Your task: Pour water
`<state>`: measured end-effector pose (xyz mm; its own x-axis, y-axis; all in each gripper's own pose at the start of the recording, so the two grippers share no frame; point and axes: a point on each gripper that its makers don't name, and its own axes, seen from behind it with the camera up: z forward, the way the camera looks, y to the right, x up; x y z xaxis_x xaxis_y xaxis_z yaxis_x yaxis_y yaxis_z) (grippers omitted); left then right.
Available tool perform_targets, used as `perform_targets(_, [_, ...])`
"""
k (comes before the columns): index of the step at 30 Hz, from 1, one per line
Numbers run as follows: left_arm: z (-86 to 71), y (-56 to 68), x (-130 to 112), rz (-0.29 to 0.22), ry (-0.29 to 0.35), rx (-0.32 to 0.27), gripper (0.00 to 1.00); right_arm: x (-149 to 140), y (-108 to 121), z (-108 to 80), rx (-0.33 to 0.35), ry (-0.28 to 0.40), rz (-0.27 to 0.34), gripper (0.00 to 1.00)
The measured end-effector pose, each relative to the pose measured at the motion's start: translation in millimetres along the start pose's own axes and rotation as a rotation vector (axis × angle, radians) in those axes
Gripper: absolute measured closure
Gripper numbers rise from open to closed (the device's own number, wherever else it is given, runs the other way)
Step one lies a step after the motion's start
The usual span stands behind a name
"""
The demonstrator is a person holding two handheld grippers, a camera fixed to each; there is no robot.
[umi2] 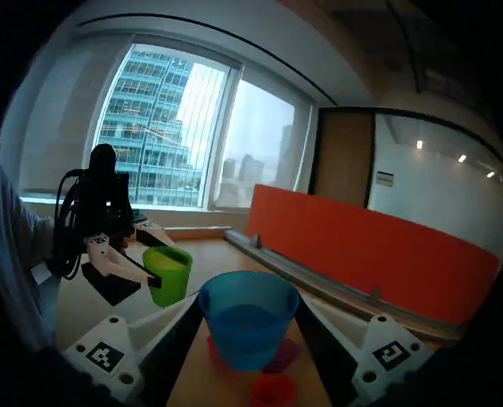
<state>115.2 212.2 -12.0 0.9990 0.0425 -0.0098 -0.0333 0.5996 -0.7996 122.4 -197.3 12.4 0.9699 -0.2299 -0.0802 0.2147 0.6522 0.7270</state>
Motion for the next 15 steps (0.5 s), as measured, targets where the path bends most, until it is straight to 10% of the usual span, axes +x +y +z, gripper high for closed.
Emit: perform_targets(15, [7.4, 16.0, -4, -0.005, -0.002, -0.025, 0.11, 29, 6, 10.3, 0.001, 0.019, -0.137, 0.08])
